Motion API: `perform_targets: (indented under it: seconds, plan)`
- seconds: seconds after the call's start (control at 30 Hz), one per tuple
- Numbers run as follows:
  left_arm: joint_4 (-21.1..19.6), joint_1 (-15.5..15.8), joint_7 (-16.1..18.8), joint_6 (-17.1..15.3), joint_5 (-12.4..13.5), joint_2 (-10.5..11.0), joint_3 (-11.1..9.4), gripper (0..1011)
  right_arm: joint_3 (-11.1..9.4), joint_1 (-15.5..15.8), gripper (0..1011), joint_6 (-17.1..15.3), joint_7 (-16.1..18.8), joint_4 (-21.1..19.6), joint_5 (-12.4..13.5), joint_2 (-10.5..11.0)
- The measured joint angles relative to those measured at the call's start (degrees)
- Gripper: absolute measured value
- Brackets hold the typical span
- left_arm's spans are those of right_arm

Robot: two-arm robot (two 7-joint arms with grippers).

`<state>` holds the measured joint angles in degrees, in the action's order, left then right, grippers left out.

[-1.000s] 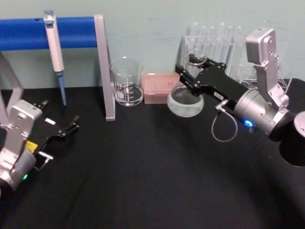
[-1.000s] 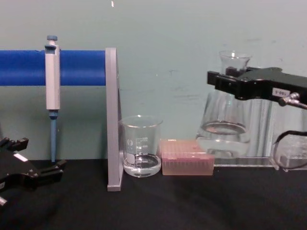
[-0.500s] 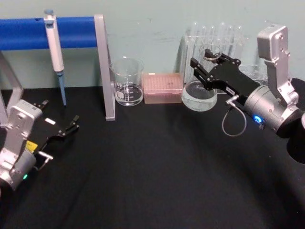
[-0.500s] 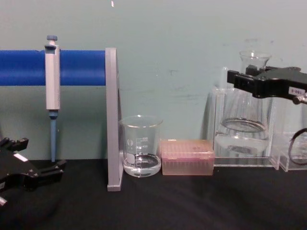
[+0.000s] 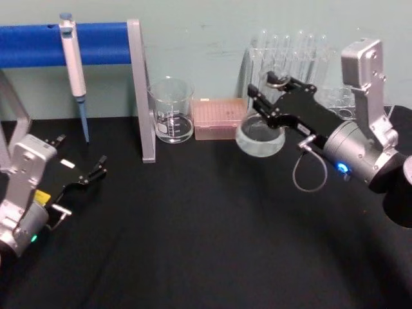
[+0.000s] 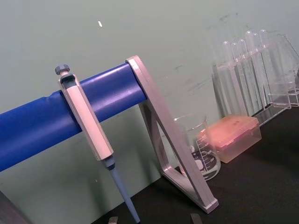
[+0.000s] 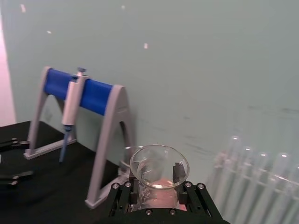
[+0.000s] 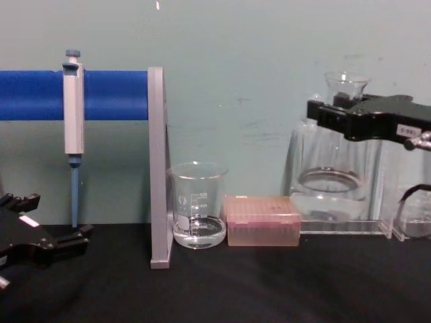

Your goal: Grasp the erlenmeyer flask with one hand, shake it three times, then place it back.

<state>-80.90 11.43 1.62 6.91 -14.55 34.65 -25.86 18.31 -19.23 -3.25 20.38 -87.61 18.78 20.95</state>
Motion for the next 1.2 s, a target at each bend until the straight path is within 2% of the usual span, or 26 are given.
perform_targets:
  seconds: [0.43, 0.8, 1.2]
  plan:
    - [0.0, 0.0, 0.0, 0.0, 0.0, 0.0, 0.0, 1000, 3.4, 1.3, 449, -0.7, 4.2, -3.5, 1.3, 0.2]
    - [0.0, 0.0, 0.0, 0.0, 0.0, 0.0, 0.0, 1001, 7.5, 2.3, 449, -1.1, 7.9, -6.9, 3.7, 1.6]
    - [0.0, 0.0, 0.0, 0.0, 0.0, 0.0, 0.0, 1001, 11.2, 2.2, 449, -1.0, 11.1, -8.8, 5.8, 3.5]
